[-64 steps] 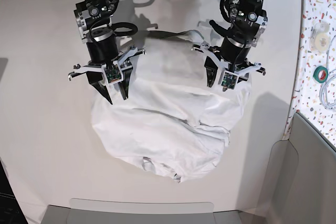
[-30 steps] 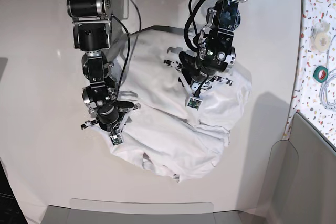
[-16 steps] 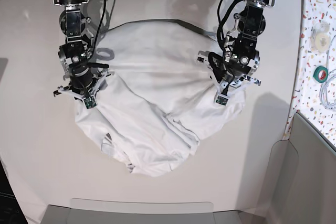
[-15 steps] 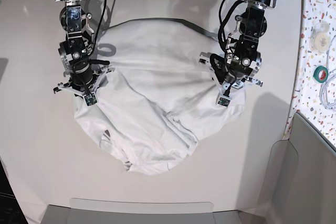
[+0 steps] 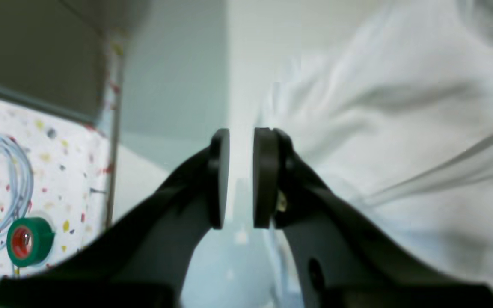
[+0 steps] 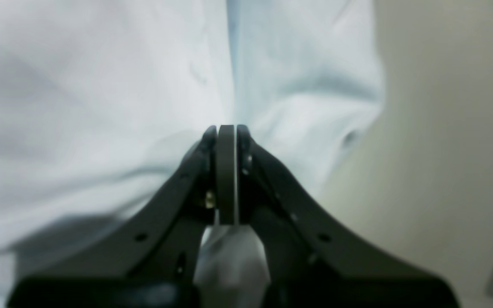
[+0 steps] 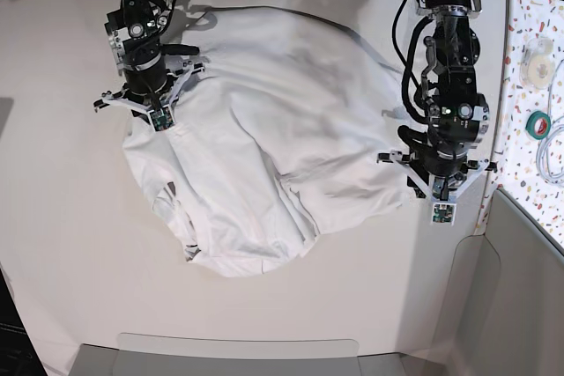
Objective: Layout the t-shirt on the table in an organized manner, then fold the t-shirt properly
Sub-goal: 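Drag the shirt with both grippers, spreading the grippers apart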
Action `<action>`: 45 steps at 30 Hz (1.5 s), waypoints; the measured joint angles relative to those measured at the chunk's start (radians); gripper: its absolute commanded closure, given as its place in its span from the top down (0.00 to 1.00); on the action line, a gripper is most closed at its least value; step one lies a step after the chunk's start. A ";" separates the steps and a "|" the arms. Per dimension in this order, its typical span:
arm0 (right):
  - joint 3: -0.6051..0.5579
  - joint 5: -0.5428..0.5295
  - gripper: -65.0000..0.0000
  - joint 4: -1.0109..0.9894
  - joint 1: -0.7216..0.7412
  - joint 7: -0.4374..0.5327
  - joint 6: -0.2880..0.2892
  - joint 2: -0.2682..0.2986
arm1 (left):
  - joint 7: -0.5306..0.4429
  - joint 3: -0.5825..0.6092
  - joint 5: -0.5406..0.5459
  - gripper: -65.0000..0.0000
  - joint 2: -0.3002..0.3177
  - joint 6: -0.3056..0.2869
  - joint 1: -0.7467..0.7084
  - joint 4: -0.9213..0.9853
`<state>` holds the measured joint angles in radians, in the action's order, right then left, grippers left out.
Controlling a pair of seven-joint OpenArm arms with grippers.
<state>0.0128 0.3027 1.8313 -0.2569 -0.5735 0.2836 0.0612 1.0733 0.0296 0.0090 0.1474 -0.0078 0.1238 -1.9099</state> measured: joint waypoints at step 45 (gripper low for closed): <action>-0.827 -0.498 0.36 -1.031 1.240 -0.062 0.108 0.150 | 0.058 0.174 0.001 0.33 -0.017 -0.124 0.001 -0.034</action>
<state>-0.8146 -0.1955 0.8001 0.9833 -0.6357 0.3912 0.2111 1.1316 0.2031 0.0101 0.1303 -0.1318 0.1246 -1.9434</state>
